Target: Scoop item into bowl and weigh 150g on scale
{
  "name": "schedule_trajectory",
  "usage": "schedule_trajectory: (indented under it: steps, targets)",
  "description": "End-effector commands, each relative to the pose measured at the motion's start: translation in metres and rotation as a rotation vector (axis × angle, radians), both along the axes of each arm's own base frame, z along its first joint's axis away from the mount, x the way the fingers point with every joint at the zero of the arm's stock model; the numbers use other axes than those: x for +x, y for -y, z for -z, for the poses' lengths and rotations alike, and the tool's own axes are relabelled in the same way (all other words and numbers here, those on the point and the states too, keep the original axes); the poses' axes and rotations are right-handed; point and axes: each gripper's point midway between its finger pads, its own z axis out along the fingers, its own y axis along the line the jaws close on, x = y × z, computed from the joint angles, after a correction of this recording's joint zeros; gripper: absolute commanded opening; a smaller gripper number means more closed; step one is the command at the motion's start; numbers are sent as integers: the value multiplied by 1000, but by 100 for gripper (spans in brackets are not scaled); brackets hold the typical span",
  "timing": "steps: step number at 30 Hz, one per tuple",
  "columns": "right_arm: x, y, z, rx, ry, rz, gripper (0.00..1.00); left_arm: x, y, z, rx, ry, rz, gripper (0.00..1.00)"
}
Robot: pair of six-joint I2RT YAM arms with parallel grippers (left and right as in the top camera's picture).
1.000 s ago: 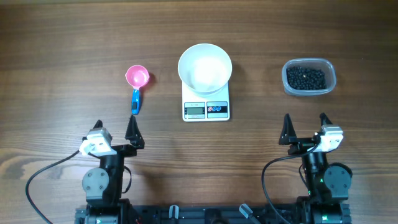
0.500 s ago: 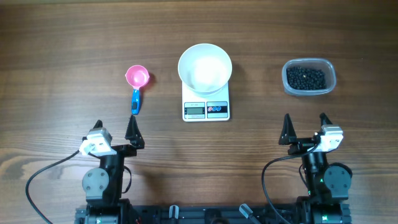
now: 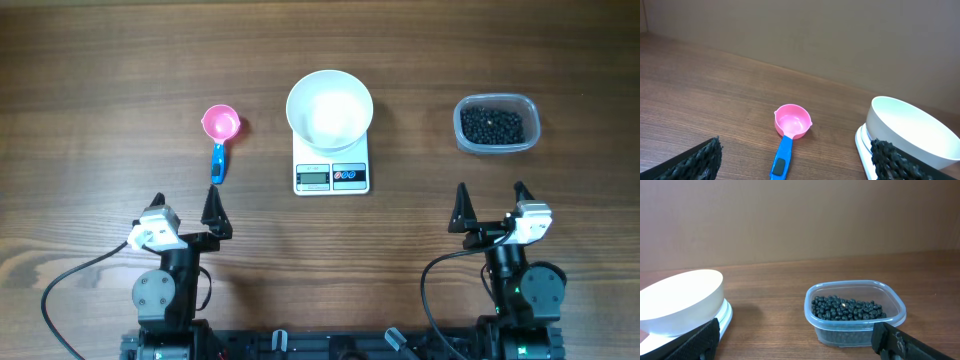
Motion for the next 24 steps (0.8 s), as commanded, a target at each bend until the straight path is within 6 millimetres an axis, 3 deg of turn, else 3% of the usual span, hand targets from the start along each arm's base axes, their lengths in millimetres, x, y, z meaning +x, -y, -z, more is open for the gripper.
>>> schedule_trajectory:
  steps: [1, 5, 8, 12, 17, 21, 24]
  targets:
    - [0, 3, -3, 5, 8, 15, 100, 0, 1, 1, 15, -2, 7, 100]
    - [0, 3, -3, 5, 8, 15, 100, 0, -2, -19, 19, 80, -7, 100]
    - [0, 3, -3, 6, 8, 15, 100, -6, 0, -73, 25, 273, 0, 100]
    - [0, 3, -3, 5, 8, 15, 100, -34, 5, -156, 29, 448, 22, 100]
    - [0, 3, -3, 6, 8, 15, 100, -88, 13, -247, 43, 561, 59, 100]
    - [0, 3, -3, 6, 8, 15, 100, -126, 14, -305, 46, 601, 59, 100]
    - [0, 3, -3, 6, 8, 15, 100, -133, 15, -329, 41, 504, 60, 100]
